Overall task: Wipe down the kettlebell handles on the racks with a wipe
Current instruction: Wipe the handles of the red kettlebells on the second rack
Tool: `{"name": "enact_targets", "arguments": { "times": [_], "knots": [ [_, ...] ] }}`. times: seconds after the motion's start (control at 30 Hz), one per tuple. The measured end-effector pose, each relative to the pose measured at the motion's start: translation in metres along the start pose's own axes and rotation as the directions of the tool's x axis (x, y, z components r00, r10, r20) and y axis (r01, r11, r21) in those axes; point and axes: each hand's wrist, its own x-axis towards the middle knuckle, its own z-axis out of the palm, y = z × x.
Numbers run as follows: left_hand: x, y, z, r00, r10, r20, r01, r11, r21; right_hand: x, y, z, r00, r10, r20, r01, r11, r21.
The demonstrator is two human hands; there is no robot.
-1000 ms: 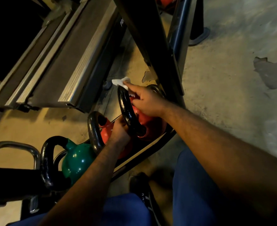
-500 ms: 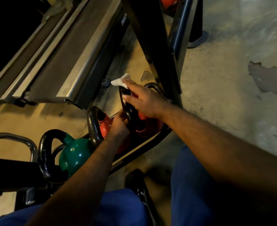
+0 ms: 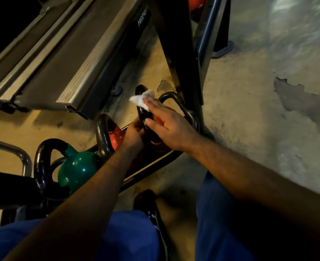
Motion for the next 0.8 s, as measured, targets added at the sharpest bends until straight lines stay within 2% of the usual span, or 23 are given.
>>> {"name": "enact_targets", "arguments": {
  "times": [0.07, 0.13, 0.17, 0.3, 0.4, 0.5, 0.6, 0.73, 0.8],
  "knots": [
    [0.002, -0.001, 0.001, 1.0, 0.003, 0.007, -0.003, 0.999, -0.04, -0.005, -0.005, 0.004, 1.0, -0.007, -0.017, 0.007, 1.0, -0.024],
    [0.003, -0.002, -0.001, 0.998, 0.045, -0.049, -0.04, 0.995, 0.086, -0.015, -0.008, 0.01, 0.998, -0.051, 0.035, 0.052, 0.998, -0.041],
    [0.004, -0.003, -0.002, 0.997, 0.057, -0.05, -0.052, 0.994, 0.096, -0.02, -0.007, 0.011, 0.997, -0.061, 0.045, 0.062, 0.997, -0.041],
    [0.007, -0.005, -0.002, 0.996, 0.086, -0.002, -0.086, 0.993, 0.076, -0.031, -0.012, 0.012, 1.0, 0.007, 0.002, -0.007, 1.0, 0.015],
    [0.006, -0.002, -0.004, 0.979, 0.204, 0.01, -0.202, 0.962, 0.181, -0.052, -0.014, 0.025, 0.999, 0.025, 0.023, -0.026, 0.999, 0.035],
    [-0.001, -0.001, -0.004, 0.987, 0.162, 0.003, -0.157, 0.951, 0.267, -0.057, -0.007, 0.028, 0.994, 0.109, 0.004, -0.109, 0.993, 0.042],
    [0.002, -0.004, -0.004, 0.987, 0.158, -0.002, -0.152, 0.951, 0.268, -0.055, -0.016, 0.033, 0.98, 0.192, -0.048, -0.183, 0.971, 0.152],
    [0.003, -0.005, -0.007, 0.992, 0.13, 0.005, -0.127, 0.963, 0.236, -0.069, -0.025, 0.043, 0.985, 0.166, -0.055, -0.164, 0.986, 0.039],
    [0.002, -0.005, -0.005, 0.99, 0.137, 0.017, -0.136, 0.954, 0.265, -0.067, -0.018, 0.041, 0.979, 0.189, -0.081, -0.182, 0.98, 0.082]
  ]
}}
